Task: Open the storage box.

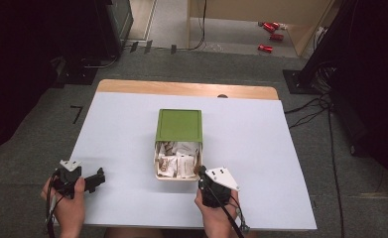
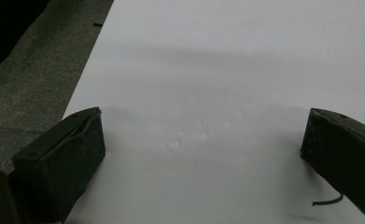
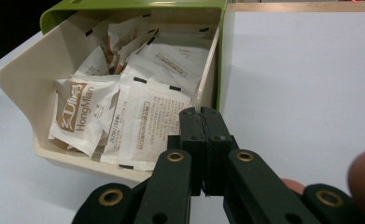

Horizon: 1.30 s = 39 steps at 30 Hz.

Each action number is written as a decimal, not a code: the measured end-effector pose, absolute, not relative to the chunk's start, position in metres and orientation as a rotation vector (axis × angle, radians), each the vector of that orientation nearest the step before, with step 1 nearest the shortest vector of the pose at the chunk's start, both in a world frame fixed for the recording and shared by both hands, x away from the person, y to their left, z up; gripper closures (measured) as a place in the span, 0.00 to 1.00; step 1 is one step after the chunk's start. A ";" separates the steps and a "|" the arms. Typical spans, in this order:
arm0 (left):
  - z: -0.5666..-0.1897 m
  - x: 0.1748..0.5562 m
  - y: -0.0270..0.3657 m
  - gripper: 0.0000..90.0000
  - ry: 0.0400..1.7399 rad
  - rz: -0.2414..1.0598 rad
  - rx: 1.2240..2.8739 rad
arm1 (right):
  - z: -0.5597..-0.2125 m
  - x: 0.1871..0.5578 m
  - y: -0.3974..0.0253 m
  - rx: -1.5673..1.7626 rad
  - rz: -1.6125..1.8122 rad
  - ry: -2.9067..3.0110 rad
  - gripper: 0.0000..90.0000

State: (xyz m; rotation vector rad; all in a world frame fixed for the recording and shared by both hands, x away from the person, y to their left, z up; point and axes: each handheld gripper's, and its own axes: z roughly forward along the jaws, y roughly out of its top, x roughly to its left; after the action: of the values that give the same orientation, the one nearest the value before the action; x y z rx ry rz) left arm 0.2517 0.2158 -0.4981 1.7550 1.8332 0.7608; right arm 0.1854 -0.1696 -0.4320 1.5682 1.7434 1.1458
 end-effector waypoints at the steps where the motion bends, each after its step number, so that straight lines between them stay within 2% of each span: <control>1: -0.498 0.252 0.216 0.00 1.833 0.761 1.755 | -0.432 0.184 -0.170 1.566 1.144 1.747 1.00; 25: -0.498 0.252 0.216 0.00 1.832 0.762 1.754 | -0.434 0.158 -0.172 1.572 1.140 1.770 0.99; 31: -0.498 0.252 0.216 0.00 1.833 0.761 1.755 | -0.424 0.161 -0.178 1.571 1.192 1.744 0.79; 39: -0.498 0.251 0.216 0.00 1.832 0.762 1.754 | -0.410 0.165 -0.174 1.537 1.241 1.738 0.68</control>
State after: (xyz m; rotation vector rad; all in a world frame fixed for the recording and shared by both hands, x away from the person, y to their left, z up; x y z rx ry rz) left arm 0.2514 0.2158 -0.4982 1.7542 1.8317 0.7617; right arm 0.1654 -0.1743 -0.4096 1.5366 1.7377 1.2409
